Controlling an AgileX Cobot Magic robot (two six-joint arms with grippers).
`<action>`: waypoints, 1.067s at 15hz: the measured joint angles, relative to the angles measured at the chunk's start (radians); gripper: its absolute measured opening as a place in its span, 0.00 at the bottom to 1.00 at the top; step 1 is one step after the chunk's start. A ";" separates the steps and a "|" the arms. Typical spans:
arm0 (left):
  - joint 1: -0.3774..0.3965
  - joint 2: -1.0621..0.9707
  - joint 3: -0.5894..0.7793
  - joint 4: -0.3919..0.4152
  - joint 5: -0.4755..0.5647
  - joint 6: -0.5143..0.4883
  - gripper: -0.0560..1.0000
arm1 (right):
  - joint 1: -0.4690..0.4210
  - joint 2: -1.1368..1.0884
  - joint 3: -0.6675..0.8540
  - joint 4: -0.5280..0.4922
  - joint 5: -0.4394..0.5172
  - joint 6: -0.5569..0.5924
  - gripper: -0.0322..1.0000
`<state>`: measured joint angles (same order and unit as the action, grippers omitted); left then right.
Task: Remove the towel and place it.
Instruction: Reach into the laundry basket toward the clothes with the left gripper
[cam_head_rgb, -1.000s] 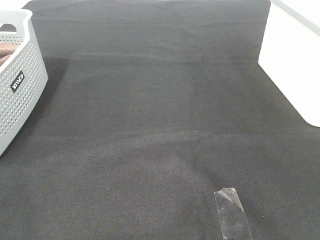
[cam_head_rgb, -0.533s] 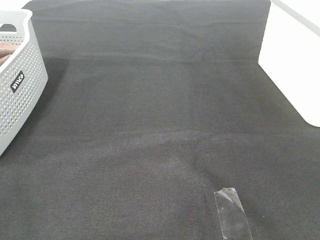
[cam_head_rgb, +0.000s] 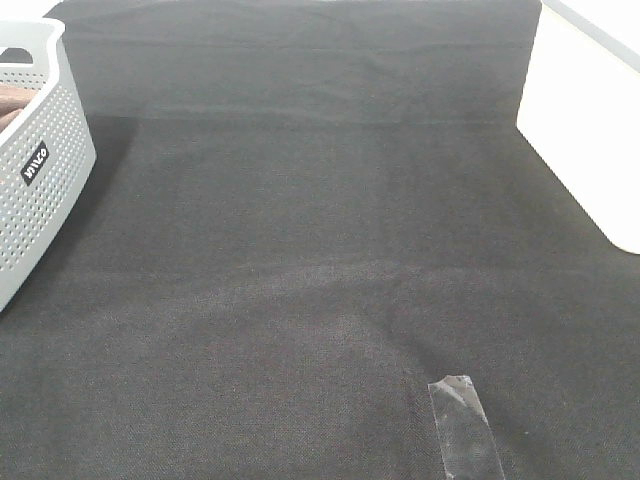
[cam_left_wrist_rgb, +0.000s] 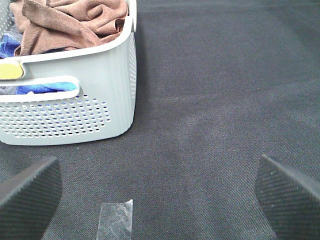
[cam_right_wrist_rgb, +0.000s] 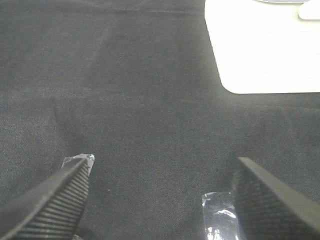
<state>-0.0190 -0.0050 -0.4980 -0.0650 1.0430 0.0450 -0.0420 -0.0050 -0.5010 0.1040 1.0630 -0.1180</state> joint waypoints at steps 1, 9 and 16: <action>0.000 0.000 0.000 0.000 0.000 0.000 0.99 | 0.000 0.000 0.000 0.000 0.000 0.000 0.73; 0.000 0.000 0.000 0.000 0.000 0.003 0.99 | 0.000 0.000 0.000 0.000 0.000 0.000 0.73; 0.000 0.000 0.000 0.000 0.000 0.003 0.99 | 0.000 0.000 0.000 0.000 0.000 0.000 0.73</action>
<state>-0.0190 -0.0050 -0.4980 -0.0650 1.0430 0.0480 -0.0420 -0.0050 -0.5010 0.1040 1.0630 -0.1180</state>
